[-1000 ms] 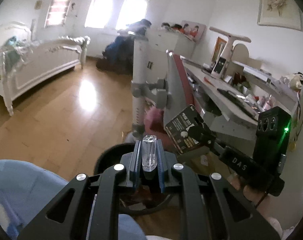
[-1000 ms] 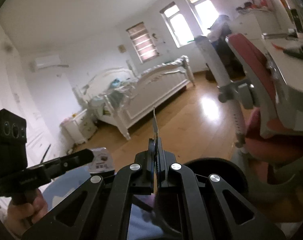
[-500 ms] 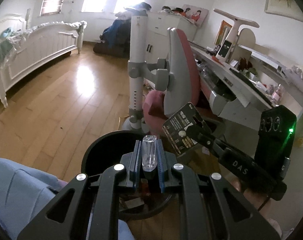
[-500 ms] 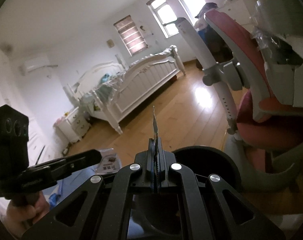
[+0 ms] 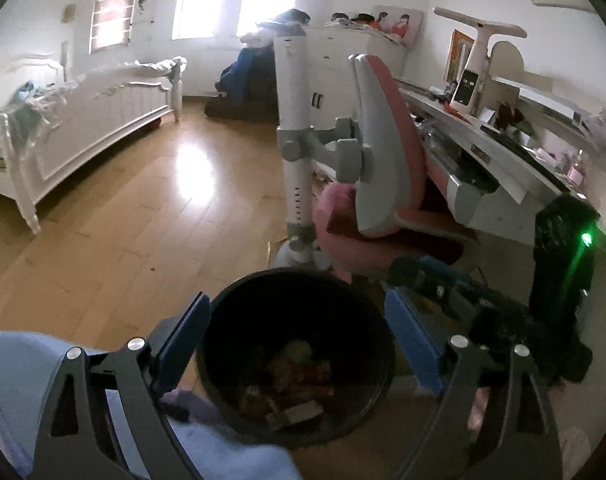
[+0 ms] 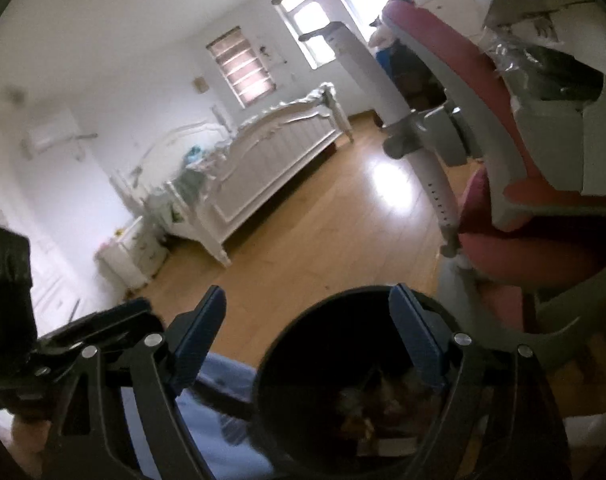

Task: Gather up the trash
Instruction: 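Carry the clear cup and blue strip over the black bin and release, then grasp the blue packet with the left tool while the right tool grasps a blue strip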

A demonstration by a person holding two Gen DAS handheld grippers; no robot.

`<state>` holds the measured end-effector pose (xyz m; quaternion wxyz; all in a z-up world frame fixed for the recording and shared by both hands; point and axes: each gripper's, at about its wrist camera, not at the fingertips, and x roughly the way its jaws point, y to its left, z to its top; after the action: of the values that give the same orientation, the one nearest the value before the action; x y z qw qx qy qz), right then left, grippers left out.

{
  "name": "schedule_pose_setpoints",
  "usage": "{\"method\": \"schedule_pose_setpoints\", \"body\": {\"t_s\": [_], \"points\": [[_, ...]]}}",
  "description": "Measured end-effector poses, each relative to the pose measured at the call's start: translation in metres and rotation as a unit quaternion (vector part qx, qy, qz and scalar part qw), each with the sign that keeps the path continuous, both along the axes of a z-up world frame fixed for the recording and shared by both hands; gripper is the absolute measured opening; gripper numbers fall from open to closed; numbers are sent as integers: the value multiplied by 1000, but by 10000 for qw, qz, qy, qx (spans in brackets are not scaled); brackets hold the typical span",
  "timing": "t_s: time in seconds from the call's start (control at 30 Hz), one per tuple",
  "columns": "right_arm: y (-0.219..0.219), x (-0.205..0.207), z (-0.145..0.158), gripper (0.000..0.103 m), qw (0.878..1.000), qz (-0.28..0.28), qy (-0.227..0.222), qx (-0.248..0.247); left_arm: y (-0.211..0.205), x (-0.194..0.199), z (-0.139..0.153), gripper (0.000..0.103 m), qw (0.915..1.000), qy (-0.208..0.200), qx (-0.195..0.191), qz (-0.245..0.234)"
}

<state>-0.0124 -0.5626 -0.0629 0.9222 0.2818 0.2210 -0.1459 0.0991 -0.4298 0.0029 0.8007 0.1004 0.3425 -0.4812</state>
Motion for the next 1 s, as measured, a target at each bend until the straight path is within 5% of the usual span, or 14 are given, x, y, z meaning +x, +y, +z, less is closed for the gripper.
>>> {"method": "schedule_pose_setpoints", "body": {"t_s": [0.23, 0.47, 0.63, 0.8, 0.83, 0.87, 1.0], "points": [[46, 11, 10, 83, 9989, 449, 111, -45, 104, -2, -2, 93, 9963, -12, 182, 834], [129, 50, 18, 83, 9904, 1349, 289, -130, 229, 20, -28, 97, 9747, -15, 509, 2179], [202, 90, 20, 80, 9722, 2276, 546, -100, 258, 43, -61, 97, 9745, 484, 797, 2040], [265, 131, 12, 69, 9506, 2935, 991, -177, 268, 64, -78, 97, 9731, 559, 1005, 1997], [273, 138, 11, 67, 9478, 3005, 1054, -190, 269, 65, -76, 94, 9753, 558, 901, 1939], [283, 146, 9, 67, 9440, 3091, 1133, -207, 270, 66, -74, 81, 9770, 569, 855, 1869], [316, 175, 5, 66, 9328, 3331, 1348, -278, 282, 70, -74, 70, 9782, 438, 901, 1817]]}}
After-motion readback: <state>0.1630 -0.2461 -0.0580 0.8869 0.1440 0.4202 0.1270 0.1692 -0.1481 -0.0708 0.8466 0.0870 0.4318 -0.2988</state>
